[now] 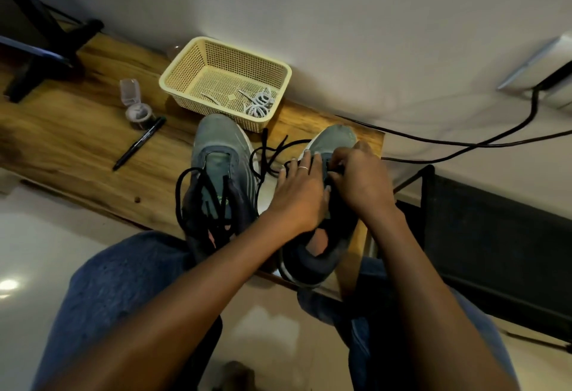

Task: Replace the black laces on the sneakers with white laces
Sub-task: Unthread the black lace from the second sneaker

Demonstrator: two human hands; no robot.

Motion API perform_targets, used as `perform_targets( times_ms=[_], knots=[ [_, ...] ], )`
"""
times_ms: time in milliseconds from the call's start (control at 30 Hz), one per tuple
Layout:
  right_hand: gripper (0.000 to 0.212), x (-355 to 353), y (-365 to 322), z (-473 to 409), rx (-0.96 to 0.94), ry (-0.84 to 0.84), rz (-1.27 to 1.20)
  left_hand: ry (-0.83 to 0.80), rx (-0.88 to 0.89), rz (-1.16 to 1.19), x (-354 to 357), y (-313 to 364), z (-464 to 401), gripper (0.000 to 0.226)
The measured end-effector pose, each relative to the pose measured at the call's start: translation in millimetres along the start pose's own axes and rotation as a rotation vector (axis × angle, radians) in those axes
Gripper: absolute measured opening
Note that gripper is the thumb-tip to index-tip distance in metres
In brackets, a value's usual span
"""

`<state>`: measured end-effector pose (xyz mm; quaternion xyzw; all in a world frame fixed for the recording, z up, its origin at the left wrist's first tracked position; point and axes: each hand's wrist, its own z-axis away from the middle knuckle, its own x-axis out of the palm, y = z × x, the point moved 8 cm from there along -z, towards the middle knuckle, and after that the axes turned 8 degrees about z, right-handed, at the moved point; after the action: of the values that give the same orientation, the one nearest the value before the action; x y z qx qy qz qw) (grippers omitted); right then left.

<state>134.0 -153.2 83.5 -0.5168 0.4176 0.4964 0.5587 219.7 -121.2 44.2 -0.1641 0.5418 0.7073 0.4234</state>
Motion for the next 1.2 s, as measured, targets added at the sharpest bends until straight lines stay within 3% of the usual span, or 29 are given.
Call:
perform_targets(
  times_ms=[133, 300, 367, 500, 600, 767, 1000, 1200],
  knots=[
    [0.007, -4, 12, -3, 0.061, 0.065, -0.126, -0.044, 0.002, 0.045, 5, 2, -3, 0.067],
    [0.014, -6, 59, -8, 0.329, 0.210, -0.445, -0.073, -0.029, 0.086, 0, 3, -5, 0.067],
    [0.017, -7, 58, -9, 0.323, 0.187, -0.414, -0.076, -0.026, 0.080, 1, 4, -5, 0.068],
    [0.018, 7, 30, -10, 0.137, -0.049, -0.323, -0.085, -0.037, 0.045, 2, 0, -4, 0.070],
    [0.016, 10, 15, -6, 0.048, -0.089, -0.149, -0.100, -0.031, 0.046, 3, 1, -3, 0.073],
    [0.015, -3, 12, -3, 0.073, 0.040, 0.056, -0.106, -0.039, 0.066, 2, 2, -3, 0.073],
    [0.020, -26, 33, 6, 0.294, 0.318, -0.060, -0.092, -0.024, 0.168, -4, 10, -4, 0.071],
    [0.020, -28, 49, 7, 0.426, 0.360, -0.116, -0.110, -0.037, 0.202, -3, 9, -1, 0.070]
  ],
)
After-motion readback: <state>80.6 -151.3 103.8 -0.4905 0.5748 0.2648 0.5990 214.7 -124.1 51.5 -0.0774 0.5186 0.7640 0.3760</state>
